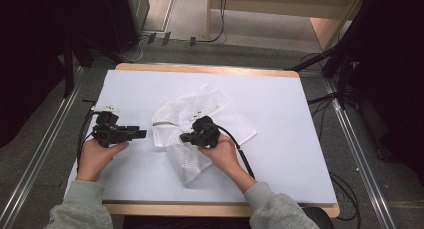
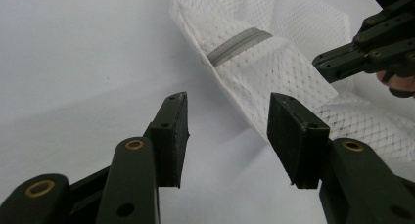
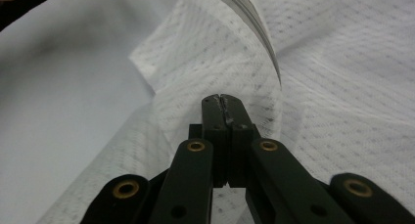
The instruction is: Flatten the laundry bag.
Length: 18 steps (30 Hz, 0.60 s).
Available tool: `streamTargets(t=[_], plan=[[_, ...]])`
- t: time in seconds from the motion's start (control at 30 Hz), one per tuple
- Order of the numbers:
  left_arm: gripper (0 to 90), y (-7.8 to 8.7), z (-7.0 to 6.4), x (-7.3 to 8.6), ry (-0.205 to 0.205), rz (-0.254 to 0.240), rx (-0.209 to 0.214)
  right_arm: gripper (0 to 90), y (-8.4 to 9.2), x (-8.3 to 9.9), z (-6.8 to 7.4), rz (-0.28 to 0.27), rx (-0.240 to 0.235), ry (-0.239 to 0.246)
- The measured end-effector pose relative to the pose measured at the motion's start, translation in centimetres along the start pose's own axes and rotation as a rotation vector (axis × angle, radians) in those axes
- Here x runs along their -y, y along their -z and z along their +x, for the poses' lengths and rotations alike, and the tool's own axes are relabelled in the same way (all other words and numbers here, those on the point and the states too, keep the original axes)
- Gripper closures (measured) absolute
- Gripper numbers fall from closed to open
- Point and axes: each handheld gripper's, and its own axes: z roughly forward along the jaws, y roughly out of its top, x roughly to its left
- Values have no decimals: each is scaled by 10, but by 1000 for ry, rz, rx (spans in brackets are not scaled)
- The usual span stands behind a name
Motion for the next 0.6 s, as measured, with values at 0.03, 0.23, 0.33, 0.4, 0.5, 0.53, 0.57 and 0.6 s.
streamTargets(t=[0.03, 0.23, 0.33, 0.4, 0.5, 0.53, 0.57, 0.6], plan=[[508, -1, -1, 0, -1, 3, 4, 900, 3, -1, 1, -2, 6, 8], [502, -8, -5, -2, -15, 16, 13, 900, 27, 0, -4, -39, 27, 2], [499, -14, -8, -5, -28, 32, 22, 900, 36, 3, -9, -49, 44, -6], [495, -19, -10, -6, -35, 45, 26, 900, 40, 7, -13, -52, 57, -18], [490, -26, -12, -8, -42, 62, 31, 900, 45, 13, -20, -52, 76, -37], [487, -29, -13, -9, -47, 69, 34, 900, 47, 16, -22, -51, 85, -44], [486, -31, -14, -10, -52, 75, 37, 900, 49, 18, -24, -50, 90, -54], [485, -34, -15, -11, -53, 79, 39, 900, 51, 20, -25, -49, 99, -59]])
